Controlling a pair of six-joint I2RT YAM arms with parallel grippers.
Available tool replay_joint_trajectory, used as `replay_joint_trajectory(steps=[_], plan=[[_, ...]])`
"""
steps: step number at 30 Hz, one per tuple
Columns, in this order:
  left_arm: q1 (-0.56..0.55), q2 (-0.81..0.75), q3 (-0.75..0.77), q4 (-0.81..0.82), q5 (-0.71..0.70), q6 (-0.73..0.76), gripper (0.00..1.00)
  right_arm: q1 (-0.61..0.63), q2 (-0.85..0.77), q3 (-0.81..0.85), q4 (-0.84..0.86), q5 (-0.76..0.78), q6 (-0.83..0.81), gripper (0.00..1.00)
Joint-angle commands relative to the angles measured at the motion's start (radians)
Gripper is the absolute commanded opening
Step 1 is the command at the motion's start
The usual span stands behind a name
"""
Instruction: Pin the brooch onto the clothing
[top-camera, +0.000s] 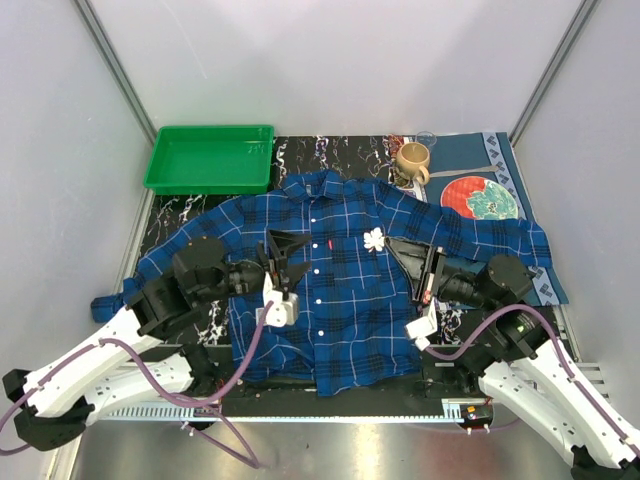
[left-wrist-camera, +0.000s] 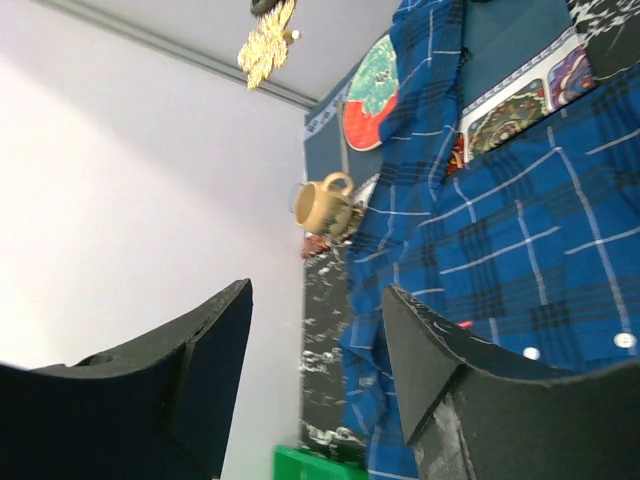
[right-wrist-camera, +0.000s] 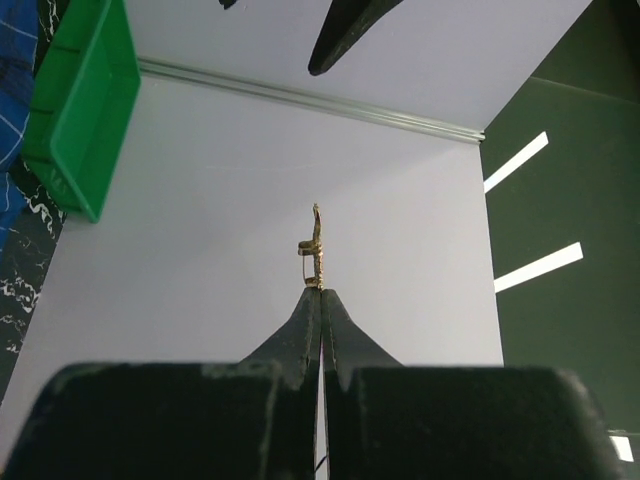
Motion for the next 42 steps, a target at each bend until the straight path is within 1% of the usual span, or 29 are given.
replay_joint_trajectory(steps=[1, 2, 3, 5, 6, 9, 10, 12, 13, 14, 15, 16, 17, 18, 19, 20, 21, 22, 23, 24, 25, 27, 28, 30, 31, 33, 37, 40, 42], plan=[[-0.073, 0.005, -0.020, 0.196, -0.094, 0.187, 0.60, 0.008, -0.007, -0.011, 0.077, -0.081, -0.018, 0.00], [-0.082, 0.020, -0.015, 0.213, -0.096, 0.191, 0.59, 0.010, -0.004, 0.002, 0.069, -0.089, -0.008, 0.00], [-0.090, 0.028, -0.003, 0.218, -0.093, 0.194, 0.59, 0.010, -0.001, 0.032, -0.004, -0.107, 0.012, 0.00], [-0.110, 0.051, 0.009, 0.218, -0.080, 0.188, 0.59, 0.008, 0.007, 0.063, -0.062, -0.124, 0.072, 0.00], [-0.116, 0.057, 0.020, 0.218, -0.077, 0.178, 0.59, 0.008, 0.014, 0.109, -0.098, -0.134, 0.095, 0.00], [-0.122, 0.080, 0.067, 0.147, -0.041, 0.074, 0.57, 0.010, 0.047, 0.210, -0.207, -0.131, 0.263, 0.00], [-0.122, 0.085, 0.078, 0.135, -0.034, -0.024, 0.56, 0.010, 0.071, 0.233, -0.225, -0.120, 0.404, 0.00], [-0.122, 0.098, 0.106, 0.106, -0.036, -0.123, 0.54, 0.010, 0.096, 0.310, -0.251, -0.070, 0.585, 0.00], [-0.120, 0.102, 0.114, 0.092, -0.033, -0.219, 0.54, 0.008, 0.129, 0.344, -0.274, -0.057, 0.768, 0.00], [-0.119, 0.102, 0.120, 0.086, -0.025, -0.265, 0.54, 0.008, 0.148, 0.374, -0.302, -0.046, 0.863, 0.00], [-0.107, 0.102, 0.126, 0.087, -0.015, -0.316, 0.54, 0.010, 0.168, 0.440, -0.326, -0.036, 0.949, 0.00], [-0.094, 0.102, 0.131, 0.093, 0.008, -0.435, 0.54, 0.010, 0.210, 0.471, -0.348, -0.037, 1.114, 0.00], [-0.079, 0.106, 0.138, 0.109, 0.021, -0.503, 0.54, 0.008, 0.228, 0.496, -0.369, -0.040, 1.196, 0.00], [-0.026, 0.112, 0.164, 0.109, 0.038, -0.576, 0.54, 0.010, 0.243, 0.531, -0.374, -0.055, 1.272, 0.00], [0.011, 0.129, 0.180, 0.107, 0.086, -0.729, 0.55, 0.010, 0.261, 0.540, -0.373, -0.065, 1.414, 0.00], [0.056, 0.141, 0.198, 0.101, 0.126, -0.817, 0.55, 0.008, 0.266, 0.543, -0.342, -0.068, 1.495, 0.00], [0.171, 0.157, 0.238, 0.090, 0.184, -0.903, 0.56, 0.010, 0.268, 0.546, -0.328, -0.071, 1.569, 0.00], [0.227, 0.192, 0.255, 0.074, 0.378, -1.045, 0.57, 0.010, 0.277, 0.549, -0.316, -0.080, 1.689, 0.00], [0.272, 0.207, 0.270, 0.070, 0.477, -1.100, 0.59, 0.008, 0.284, 0.552, -0.304, -0.086, 1.745, 0.00], [0.313, 0.218, 0.291, 0.072, 0.536, -1.146, 0.61, 0.008, 0.289, 0.559, -0.294, -0.086, 1.805, 0.00], [0.321, 0.227, 0.295, 0.092, 0.594, -1.221, 0.61, 0.008, 0.304, 0.559, -0.285, -0.092, 1.924, 0.00], [0.327, 0.220, 0.266, 0.160, 0.637, -1.284, 0.63, 0.010, 0.317, 0.550, -0.241, -0.109, 2.030, 0.00], [0.327, 0.198, 0.240, 0.279, 0.660, -1.378, 0.64, 0.006, 0.324, 0.540, -0.221, -0.108, 2.133, 0.00], [0.326, 0.175, 0.145, 0.412, 0.676, -1.477, 0.64, -0.019, 0.331, 0.508, -0.163, -0.146, 2.218, 0.00], [0.326, 0.157, 0.122, 0.484, 0.682, -1.529, 0.64, -0.033, 0.338, 0.497, -0.140, -0.161, 2.302, 0.00], [0.324, 0.145, 0.068, 0.550, 0.671, -1.577, 0.63, -0.056, 0.341, 0.468, -0.092, -0.189, 2.356, 0.00], [0.320, 0.140, 0.054, 0.581, 0.656, -1.596, 0.58, -0.058, 0.361, 0.433, 0.014, -0.244, 2.453, 0.00], [0.318, 0.146, 0.036, 0.653, 0.668, -1.640, 0.56, -0.056, 0.366, 0.416, 0.043, -0.285, 2.482, 0.00], [0.314, 0.149, 0.031, 0.659, 0.656, -1.651, 0.55, -0.056, 0.361, 0.411, 0.036, -0.296, 2.477, 0.00]])
